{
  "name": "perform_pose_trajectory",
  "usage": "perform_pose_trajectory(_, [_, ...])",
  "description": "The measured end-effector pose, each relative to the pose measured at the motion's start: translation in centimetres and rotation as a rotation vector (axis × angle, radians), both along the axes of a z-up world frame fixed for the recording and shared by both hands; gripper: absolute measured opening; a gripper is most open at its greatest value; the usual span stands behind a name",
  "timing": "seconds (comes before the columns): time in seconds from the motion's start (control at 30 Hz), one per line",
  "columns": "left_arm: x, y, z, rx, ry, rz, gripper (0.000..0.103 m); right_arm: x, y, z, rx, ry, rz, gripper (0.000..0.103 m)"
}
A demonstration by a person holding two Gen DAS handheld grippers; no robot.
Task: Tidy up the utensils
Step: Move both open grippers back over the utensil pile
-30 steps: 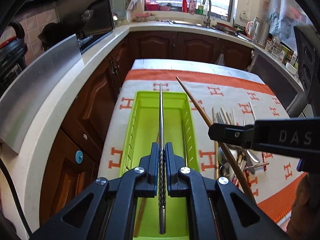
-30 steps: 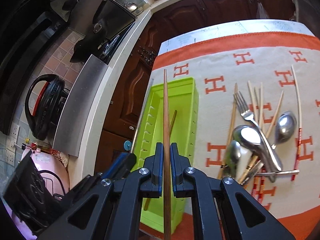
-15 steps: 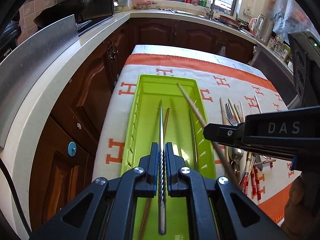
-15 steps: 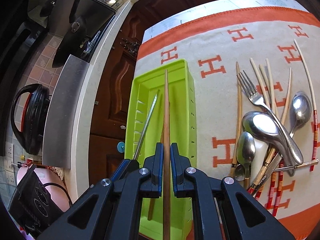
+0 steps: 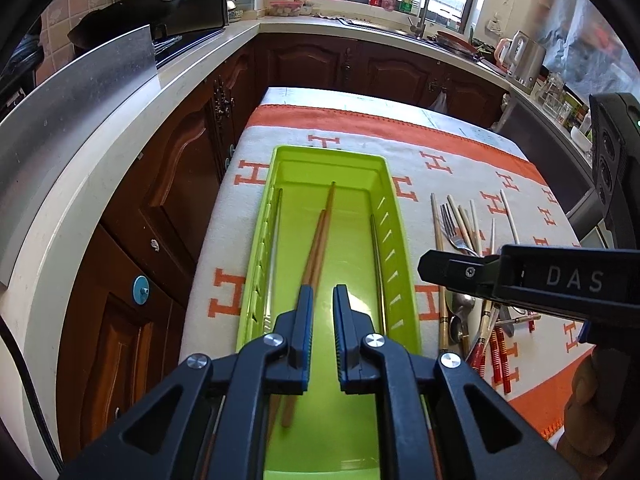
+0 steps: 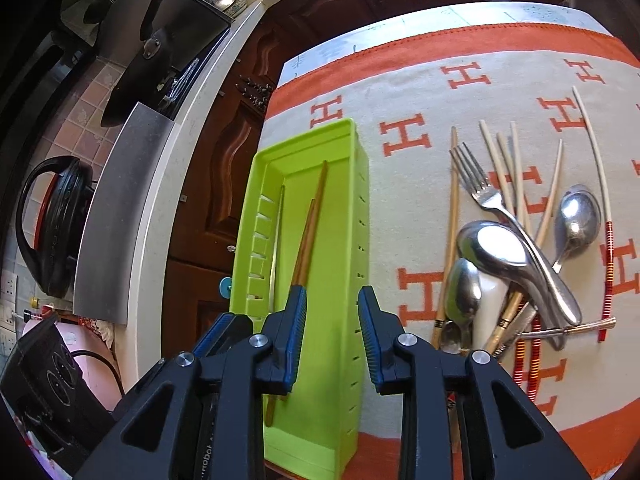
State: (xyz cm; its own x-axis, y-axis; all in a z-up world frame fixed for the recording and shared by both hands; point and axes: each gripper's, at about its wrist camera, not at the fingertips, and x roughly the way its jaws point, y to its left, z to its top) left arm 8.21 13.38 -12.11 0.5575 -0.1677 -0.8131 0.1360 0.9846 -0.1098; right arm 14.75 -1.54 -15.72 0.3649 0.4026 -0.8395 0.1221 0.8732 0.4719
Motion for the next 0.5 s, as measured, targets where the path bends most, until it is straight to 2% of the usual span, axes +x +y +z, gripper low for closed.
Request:
perform_pose_trajectory(0.33, [-1.0,-2.1,0.6,-0.007,0.013,-0.005,0.014,-2.1,-4.3,1.3,-0.057,-0.051,-0.039,0.027])
perform_pose_trajectory(0.5, [-1.3,-3.5,1.0,-0.003,0.008,-0.005,0.024,-3.1,-6.4,1.6,-0.074,-0.070,-0.049,0.027])
